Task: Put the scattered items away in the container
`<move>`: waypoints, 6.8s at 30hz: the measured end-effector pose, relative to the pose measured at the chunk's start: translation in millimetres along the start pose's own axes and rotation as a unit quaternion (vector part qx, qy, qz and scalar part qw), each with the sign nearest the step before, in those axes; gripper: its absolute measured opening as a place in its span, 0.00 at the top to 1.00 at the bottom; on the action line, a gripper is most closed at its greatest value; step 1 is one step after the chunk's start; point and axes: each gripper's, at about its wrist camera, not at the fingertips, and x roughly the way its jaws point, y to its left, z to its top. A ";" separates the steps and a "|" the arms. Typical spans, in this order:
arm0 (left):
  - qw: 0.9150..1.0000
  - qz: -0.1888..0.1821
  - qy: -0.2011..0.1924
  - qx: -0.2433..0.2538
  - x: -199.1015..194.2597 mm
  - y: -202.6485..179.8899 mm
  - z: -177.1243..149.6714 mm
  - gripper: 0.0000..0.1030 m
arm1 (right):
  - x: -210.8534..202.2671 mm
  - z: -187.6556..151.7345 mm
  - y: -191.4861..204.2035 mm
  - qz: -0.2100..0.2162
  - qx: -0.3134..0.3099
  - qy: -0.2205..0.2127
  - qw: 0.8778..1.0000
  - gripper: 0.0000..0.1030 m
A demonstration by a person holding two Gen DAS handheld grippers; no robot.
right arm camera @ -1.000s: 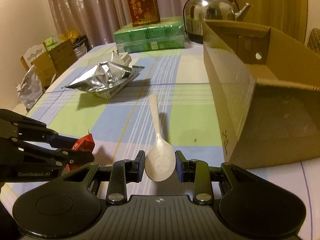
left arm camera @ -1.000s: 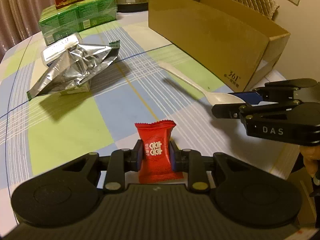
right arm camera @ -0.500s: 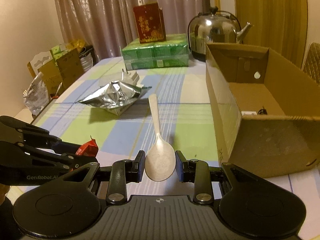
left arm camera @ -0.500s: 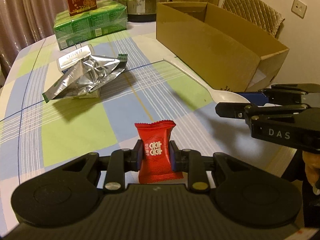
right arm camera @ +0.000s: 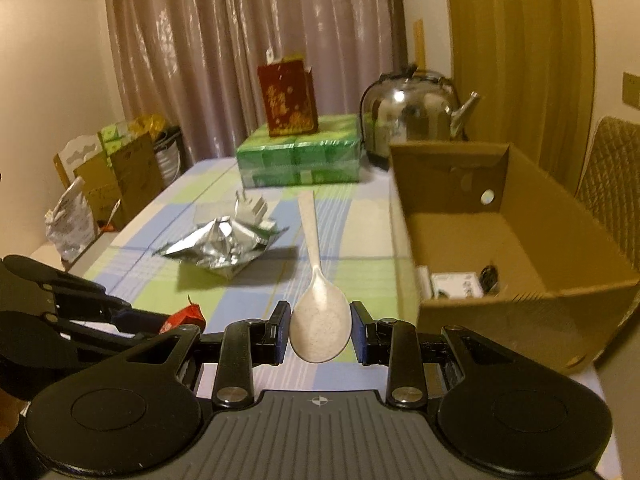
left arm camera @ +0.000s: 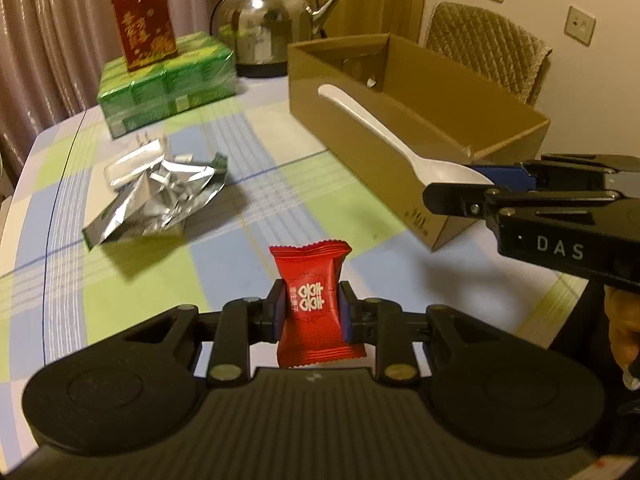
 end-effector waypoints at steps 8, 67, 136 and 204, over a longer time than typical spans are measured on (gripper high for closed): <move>0.999 -0.014 -0.028 0.018 -4.8 -24.8 32.6 0.79 | -15.6 19.1 -21.5 -0.023 0.002 -0.029 0.999 0.72; 0.995 -0.036 -0.084 0.030 32.6 -80.0 104.8 0.54 | -2.9 37.9 -146.0 -0.108 0.042 -0.040 0.992 0.72; 0.965 0.184 0.017 0.183 39.9 112.2 -36.0 0.17 | 128.7 27.8 71.0 0.010 -0.294 0.051 0.954 0.12; 0.982 0.108 0.002 0.157 48.7 133.9 -29.4 0.67 | 145.2 -36.3 80.8 0.051 -0.252 0.182 0.949 0.45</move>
